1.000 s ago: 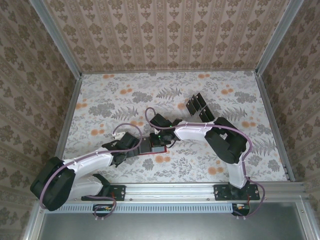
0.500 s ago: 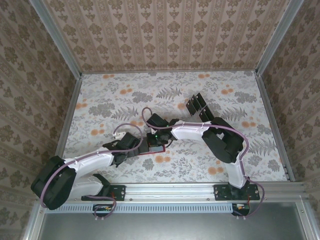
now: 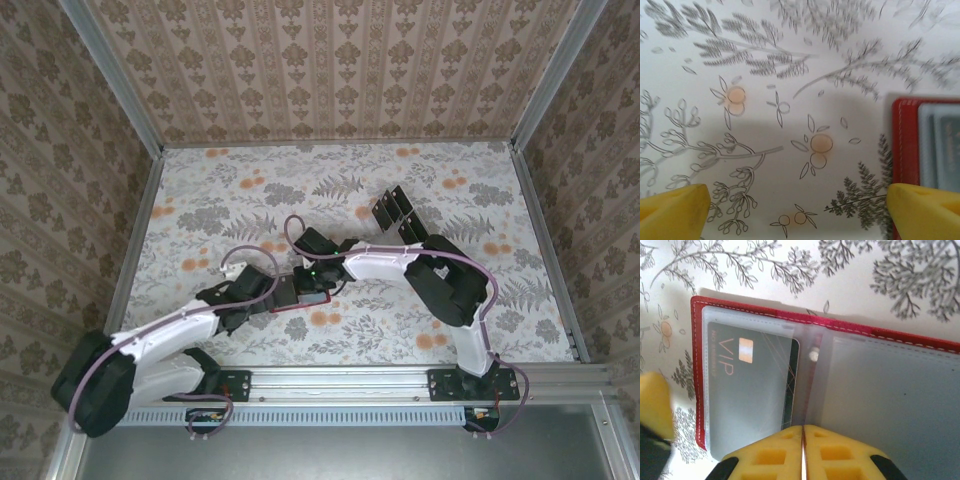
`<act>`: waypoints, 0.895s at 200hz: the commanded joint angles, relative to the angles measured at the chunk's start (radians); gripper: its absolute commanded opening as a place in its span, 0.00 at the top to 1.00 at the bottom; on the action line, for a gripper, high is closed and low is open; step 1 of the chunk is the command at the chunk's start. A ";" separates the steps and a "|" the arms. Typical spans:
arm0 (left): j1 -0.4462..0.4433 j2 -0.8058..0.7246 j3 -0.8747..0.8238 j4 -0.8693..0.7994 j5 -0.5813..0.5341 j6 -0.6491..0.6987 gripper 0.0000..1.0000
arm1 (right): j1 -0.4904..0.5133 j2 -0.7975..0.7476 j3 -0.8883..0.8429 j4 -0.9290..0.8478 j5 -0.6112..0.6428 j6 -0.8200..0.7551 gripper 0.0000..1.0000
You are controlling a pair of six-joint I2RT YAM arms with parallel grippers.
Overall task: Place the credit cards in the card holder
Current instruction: Insert the credit card into the card slot.
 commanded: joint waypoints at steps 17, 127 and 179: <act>0.028 -0.091 0.055 -0.071 -0.002 0.020 0.00 | -0.017 -0.065 -0.062 0.004 0.003 0.002 0.85; -0.025 0.035 0.067 0.021 0.049 0.004 0.00 | -0.025 -0.111 -0.109 0.044 -0.020 0.010 0.84; -0.012 -0.008 0.052 0.095 0.120 0.062 0.00 | -0.046 -0.266 -0.123 -0.067 0.087 -0.045 0.71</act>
